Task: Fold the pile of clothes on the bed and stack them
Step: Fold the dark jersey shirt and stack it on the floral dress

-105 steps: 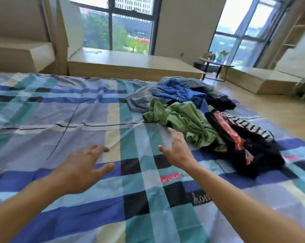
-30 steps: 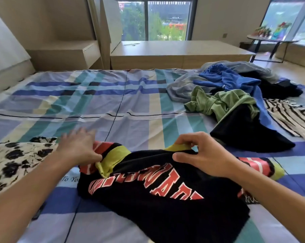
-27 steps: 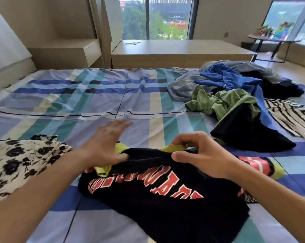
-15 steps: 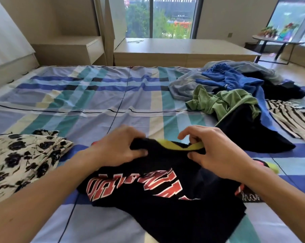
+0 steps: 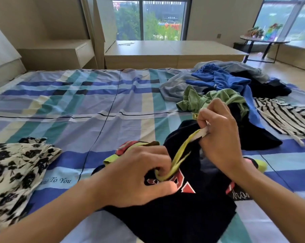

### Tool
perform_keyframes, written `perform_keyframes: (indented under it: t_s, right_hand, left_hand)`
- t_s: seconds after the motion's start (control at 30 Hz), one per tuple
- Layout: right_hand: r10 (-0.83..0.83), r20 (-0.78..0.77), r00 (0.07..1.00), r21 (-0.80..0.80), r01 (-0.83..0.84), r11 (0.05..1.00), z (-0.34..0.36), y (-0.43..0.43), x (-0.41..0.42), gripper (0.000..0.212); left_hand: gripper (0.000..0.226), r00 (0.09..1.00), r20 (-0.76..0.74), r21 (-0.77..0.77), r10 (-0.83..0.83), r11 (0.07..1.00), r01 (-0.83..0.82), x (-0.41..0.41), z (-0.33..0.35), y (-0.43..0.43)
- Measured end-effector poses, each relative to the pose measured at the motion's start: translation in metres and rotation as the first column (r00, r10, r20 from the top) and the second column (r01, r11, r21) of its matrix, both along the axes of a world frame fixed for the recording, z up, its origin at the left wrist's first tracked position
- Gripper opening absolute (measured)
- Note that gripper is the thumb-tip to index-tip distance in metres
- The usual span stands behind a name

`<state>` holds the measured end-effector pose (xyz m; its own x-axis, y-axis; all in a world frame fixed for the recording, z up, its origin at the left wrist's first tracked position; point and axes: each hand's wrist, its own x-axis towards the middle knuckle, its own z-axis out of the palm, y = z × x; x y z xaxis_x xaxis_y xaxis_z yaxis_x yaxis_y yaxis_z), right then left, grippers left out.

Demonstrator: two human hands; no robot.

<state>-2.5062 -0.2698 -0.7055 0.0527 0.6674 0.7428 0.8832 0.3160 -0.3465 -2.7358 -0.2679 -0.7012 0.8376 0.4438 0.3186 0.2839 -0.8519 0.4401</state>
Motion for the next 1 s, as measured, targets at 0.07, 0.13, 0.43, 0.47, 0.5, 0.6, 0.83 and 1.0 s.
perform_keyframes:
  t_s: [0.07,0.13,0.43,0.47,0.5,0.6,0.83,1.0]
  right_hand:
    - [0.015,0.012,1.000,0.009,-0.015,1.000,-0.001,-0.001,-0.003,0.036]
    - [0.031,0.007,0.999,-0.006,-0.031,1.000,-0.001,-0.002,-0.005,0.031]
    - [0.212,-0.137,0.968,-0.376,-0.248,0.893,0.010,-0.004,0.010,0.043]
    - [0.212,-0.159,0.964,-0.428,-0.261,0.865,0.011,-0.003,0.017,0.043]
    - [0.205,-0.173,0.963,-0.460,-0.263,0.848,0.010,-0.002,0.024,0.041]
    - [0.163,-0.210,0.964,-0.479,-0.247,0.842,0.003,0.007,0.044,0.030]
    - [0.149,-0.665,0.732,-0.311,-0.453,0.835,-0.005,0.016,0.051,0.035]
    - [0.157,-0.527,0.835,-0.282,-0.346,0.895,-0.002,0.016,0.054,0.034]
  left_hand:
    - [0.027,0.999,0.029,-0.011,0.026,1.000,-0.026,0.008,-0.004,-0.006]
    - [0.021,0.983,0.120,-0.152,0.137,0.981,-0.118,0.012,-0.005,-0.006]
    - [0.018,0.928,0.100,-0.250,0.359,0.912,-0.326,-0.009,0.000,0.025]
    - [0.018,0.916,0.129,-0.278,0.381,0.900,-0.335,-0.015,0.004,0.032]
    - [0.017,0.902,0.159,-0.302,0.401,0.890,-0.342,-0.022,0.007,0.037]
    - [0.025,0.864,0.240,-0.353,0.442,0.869,-0.347,-0.037,0.011,0.050]
    - [0.038,0.877,0.153,-0.157,0.456,0.887,-0.434,-0.051,0.010,0.061]
    - [0.034,0.851,0.005,-0.074,0.525,0.849,-0.523,-0.063,-0.003,0.078]
